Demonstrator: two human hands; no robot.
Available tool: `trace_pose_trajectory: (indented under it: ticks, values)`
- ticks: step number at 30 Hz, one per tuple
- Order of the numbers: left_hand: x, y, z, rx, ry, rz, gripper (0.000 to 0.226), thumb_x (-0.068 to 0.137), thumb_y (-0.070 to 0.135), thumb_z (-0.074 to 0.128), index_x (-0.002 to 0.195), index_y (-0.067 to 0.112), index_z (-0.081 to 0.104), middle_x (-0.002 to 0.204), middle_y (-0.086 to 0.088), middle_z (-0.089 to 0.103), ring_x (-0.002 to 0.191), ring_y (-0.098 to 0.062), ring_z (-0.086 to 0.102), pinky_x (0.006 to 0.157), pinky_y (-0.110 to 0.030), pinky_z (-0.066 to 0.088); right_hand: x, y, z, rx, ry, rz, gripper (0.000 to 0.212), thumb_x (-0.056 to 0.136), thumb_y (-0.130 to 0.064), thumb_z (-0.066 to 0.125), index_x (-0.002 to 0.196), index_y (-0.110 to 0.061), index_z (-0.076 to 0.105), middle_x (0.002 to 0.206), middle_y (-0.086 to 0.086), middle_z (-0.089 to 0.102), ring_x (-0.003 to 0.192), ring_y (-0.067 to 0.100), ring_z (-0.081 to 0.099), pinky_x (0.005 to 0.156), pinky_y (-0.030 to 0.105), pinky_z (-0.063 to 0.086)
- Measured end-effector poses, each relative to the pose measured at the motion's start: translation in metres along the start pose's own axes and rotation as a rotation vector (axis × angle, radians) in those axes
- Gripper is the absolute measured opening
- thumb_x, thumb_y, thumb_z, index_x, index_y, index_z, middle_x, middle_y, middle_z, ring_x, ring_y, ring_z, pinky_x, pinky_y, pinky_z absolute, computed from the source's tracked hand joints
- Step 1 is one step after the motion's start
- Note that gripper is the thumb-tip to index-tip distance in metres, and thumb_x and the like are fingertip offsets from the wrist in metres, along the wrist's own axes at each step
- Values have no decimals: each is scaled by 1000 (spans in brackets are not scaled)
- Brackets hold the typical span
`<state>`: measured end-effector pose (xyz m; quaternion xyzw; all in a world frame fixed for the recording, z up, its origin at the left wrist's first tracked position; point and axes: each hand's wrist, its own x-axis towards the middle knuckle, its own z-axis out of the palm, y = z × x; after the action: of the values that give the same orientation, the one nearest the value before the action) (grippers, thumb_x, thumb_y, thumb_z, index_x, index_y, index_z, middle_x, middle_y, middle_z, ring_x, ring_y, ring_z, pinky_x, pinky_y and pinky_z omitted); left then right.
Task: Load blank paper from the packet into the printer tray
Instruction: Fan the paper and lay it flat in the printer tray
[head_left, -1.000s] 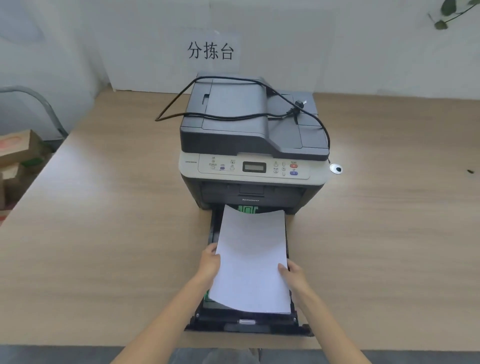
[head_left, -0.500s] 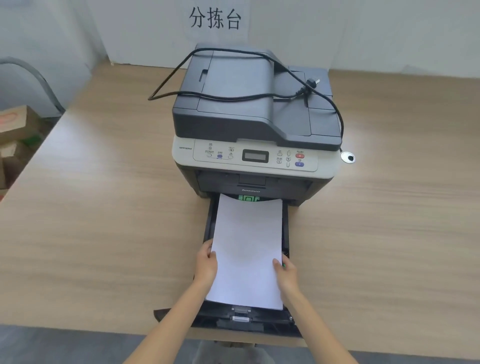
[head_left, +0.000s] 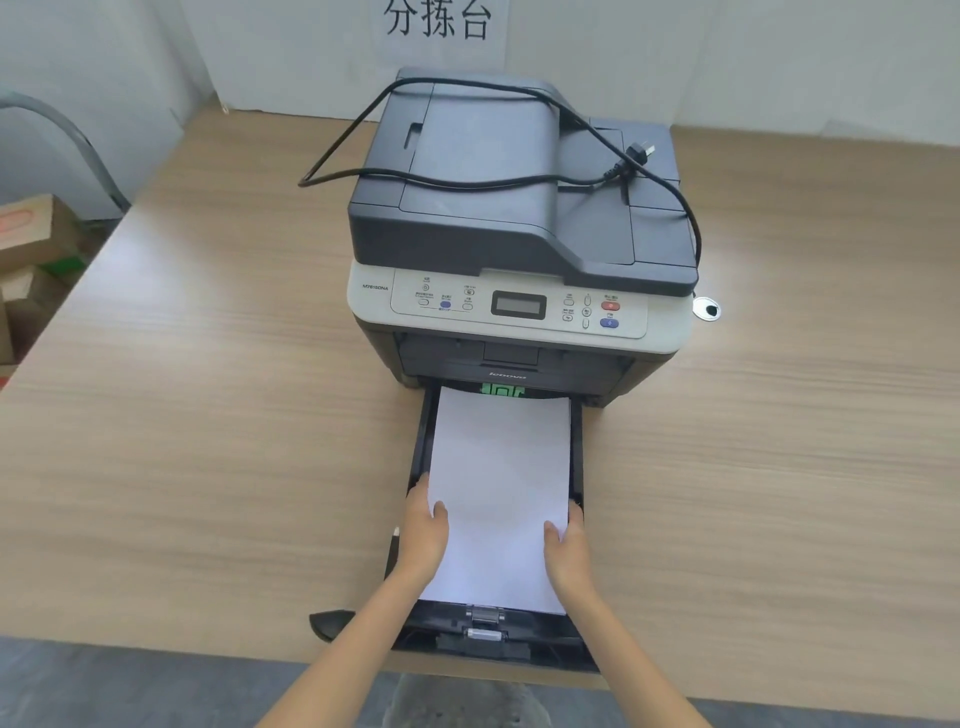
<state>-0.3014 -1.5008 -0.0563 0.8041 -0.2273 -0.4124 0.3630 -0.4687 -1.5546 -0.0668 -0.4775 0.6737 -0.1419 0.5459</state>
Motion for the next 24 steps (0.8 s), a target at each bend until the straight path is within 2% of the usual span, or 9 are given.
trace_pose_trajectory:
  ticks: [4, 11, 15, 19, 24]
  values:
    - [-5, -2, 0, 95, 11, 88, 51, 97, -2, 35, 147, 6, 24, 154, -10, 28, 142, -22, 25, 116, -30, 20, -10, 1, -2, -132, -5, -66, 58, 99, -7, 38, 150, -8, 11, 152, 15, 33, 136, 31, 37, 105, 28, 32]
    - [-3, -10, -3, 190, -58, 130, 56, 97, -1, 35, 149, 4, 16, 159, -10, 15, 147, -20, 12, 117, -27, 10, -22, 0, -8, -179, -2, -176, 54, 97, -2, 36, 148, -6, 21, 153, 10, 34, 140, 24, 32, 116, 36, 26]
    - [-2, -16, -1, 254, -151, 107, 57, 97, 1, 36, 149, 4, 12, 160, -10, 8, 148, -20, 6, 117, -25, 4, -31, 5, -3, -296, -7, -226, 57, 97, -4, 37, 148, -1, 14, 156, 13, 24, 144, 24, 22, 118, 31, 19]
    - [-2, -22, 1, 378, -207, 143, 56, 97, 3, 36, 148, 3, 14, 160, -12, 4, 148, -22, 2, 117, -25, 2, -34, 13, 1, -361, 42, -253, 51, 97, -5, 37, 146, 1, 23, 157, 14, 18, 146, 23, 16, 112, 20, 12]
    - [-3, -25, 3, 429, -250, 157, 54, 97, 2, 37, 148, 4, 19, 160, -13, -1, 148, -23, -4, 118, -29, 1, -28, 18, -3, -430, -54, -233, 46, 98, -6, 35, 144, 0, 31, 156, 13, 23, 146, 21, 16, 115, 25, 14]
